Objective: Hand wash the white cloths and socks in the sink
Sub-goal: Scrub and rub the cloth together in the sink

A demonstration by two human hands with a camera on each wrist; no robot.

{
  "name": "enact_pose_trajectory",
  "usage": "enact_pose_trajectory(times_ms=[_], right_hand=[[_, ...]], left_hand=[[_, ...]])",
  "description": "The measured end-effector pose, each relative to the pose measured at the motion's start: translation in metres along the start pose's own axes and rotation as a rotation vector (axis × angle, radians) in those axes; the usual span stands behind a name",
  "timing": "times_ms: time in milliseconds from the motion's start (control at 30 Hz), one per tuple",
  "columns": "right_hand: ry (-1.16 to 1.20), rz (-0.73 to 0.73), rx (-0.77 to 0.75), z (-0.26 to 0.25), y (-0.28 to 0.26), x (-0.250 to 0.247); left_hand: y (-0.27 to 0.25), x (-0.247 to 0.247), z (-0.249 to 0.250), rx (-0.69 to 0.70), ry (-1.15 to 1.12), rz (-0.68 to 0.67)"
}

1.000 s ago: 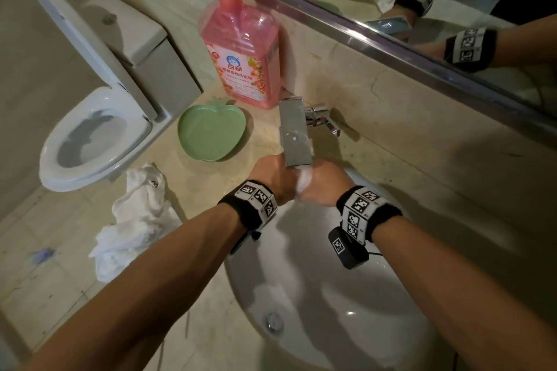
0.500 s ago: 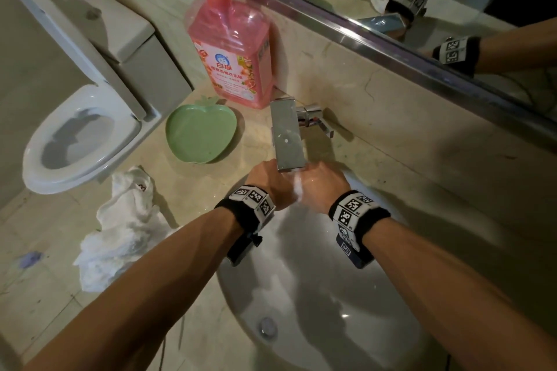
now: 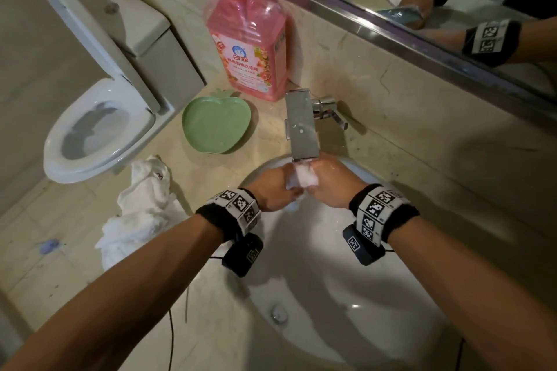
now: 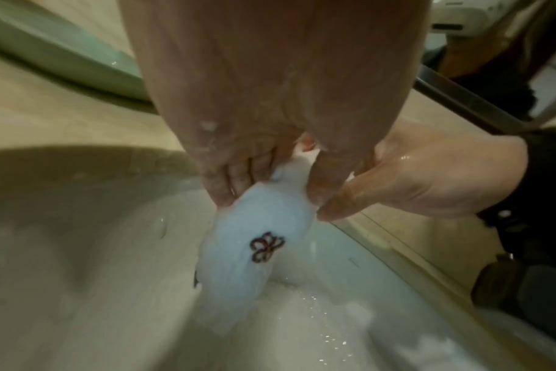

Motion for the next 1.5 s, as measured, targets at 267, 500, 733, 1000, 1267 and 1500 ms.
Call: enact_pose_trajectory(times_ms=[267, 500, 733, 1000, 1267, 1500], right_hand=[[0.131, 0.168, 0.111, 0.004, -0.007, -0.008], [0.419, 0.068, 0.135, 0.020, -0.026, -0.008], [0.697, 0.097, 0.217, 0.037, -0.025, 0.007], [0.698, 0.060, 0.172, 0.029, -0.013, 0.014], [0.535, -0.012, 0.194, 0.008, -0.001, 0.028], [0.585, 0.190, 0.183, 0.017, -0.005, 0.010]], left_hand=[[-0.011, -0.014, -0.013, -0.035, -0.221, 0.393], [-0.008, -0.019, -0.006, 0.003, -0.151, 0.209], [-0.015, -0.025, -0.021, -0.127, -0.082, 0.320], [-0.042, -0.043, -0.050, -0.062, -0.216, 0.413], [-0.051, -0.045, -0.060, 0.008, -0.351, 0.343], [-0.047, -0.037, -0.060, 0.150, -0.465, 0.212]])
Point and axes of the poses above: each hand's wrist, its own y-axis towards the middle knuckle, its own x-axis out of the palm, z = x × y, the point moved 5 cm from there along y, towards the middle knuckle, and after that the axes turned 9 degrees about -z, right-handed, at the moved point
